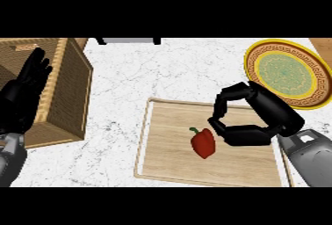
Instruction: Pick the bell pepper from the tray and place it in the plate
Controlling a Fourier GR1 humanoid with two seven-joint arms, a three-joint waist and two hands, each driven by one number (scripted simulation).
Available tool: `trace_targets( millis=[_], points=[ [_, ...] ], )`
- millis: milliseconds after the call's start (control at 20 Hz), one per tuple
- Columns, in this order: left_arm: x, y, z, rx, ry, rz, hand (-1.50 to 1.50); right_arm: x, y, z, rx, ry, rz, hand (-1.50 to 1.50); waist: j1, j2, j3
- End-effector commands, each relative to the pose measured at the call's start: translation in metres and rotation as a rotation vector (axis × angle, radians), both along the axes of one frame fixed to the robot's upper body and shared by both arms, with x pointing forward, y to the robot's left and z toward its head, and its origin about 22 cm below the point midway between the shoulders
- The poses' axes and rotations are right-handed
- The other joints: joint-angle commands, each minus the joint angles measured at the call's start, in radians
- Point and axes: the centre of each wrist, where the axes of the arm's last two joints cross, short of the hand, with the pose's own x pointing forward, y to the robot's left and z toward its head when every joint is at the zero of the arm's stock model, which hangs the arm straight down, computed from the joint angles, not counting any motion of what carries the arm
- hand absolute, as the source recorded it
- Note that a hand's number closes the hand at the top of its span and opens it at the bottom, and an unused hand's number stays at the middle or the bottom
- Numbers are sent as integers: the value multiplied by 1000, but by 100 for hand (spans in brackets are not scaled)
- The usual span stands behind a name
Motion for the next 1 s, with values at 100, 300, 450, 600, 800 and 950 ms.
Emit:
trace_targets(
  millis=[100,300,450,600,800,950],
  points=[
    [-27,-11,-70,-76,251,25,0,-16,2,-74,366,250,-57,-150,9,65,-15],
    [-27,-26,-75,-86,264,11,0,-18,4,-79,333,221,197,-150,2,55,-19],
    [-24,-21,-74,-68,272,24,0,-8,-12,-68,91,144,253,-150,2,53,-21],
    [-26,-23,-77,-80,277,24,0,-2,-13,-43,-99,19,259,-150,-6,44,-24],
    [-29,-28,-84,-58,269,13,0,11,-12,-9,-272,-109,229,-150,-9,44,-27],
    [-27,-36,-78,-77,290,0,0,17,-12,-3,-397,-117,239,-150,6,46,-25]
  ],
)
